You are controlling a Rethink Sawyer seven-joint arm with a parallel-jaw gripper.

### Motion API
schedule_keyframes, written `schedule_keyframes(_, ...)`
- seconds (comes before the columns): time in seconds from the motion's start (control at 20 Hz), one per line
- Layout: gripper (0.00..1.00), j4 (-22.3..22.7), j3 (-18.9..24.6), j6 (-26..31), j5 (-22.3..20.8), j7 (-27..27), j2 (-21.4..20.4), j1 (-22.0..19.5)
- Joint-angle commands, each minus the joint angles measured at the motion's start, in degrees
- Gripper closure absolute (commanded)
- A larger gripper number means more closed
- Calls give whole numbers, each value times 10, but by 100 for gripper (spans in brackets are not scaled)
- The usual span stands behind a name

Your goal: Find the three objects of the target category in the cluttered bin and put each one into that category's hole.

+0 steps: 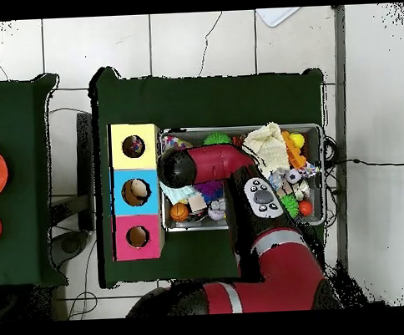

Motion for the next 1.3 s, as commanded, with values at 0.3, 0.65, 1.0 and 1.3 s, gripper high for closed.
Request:
schedule_keyframes(0.3, 100, 46, 16, -2, -1, 41, -6, -1)
schedule_keyframes(0.65, 100, 26, 15, -26, -13, 32, 6, -9)
schedule_keyframes(1.0, 100, 13, 15, -24, -17, 25, 12, -8)
schedule_keyframes(1.3, 100, -5, 20, -20, -12, 22, 19, -9)
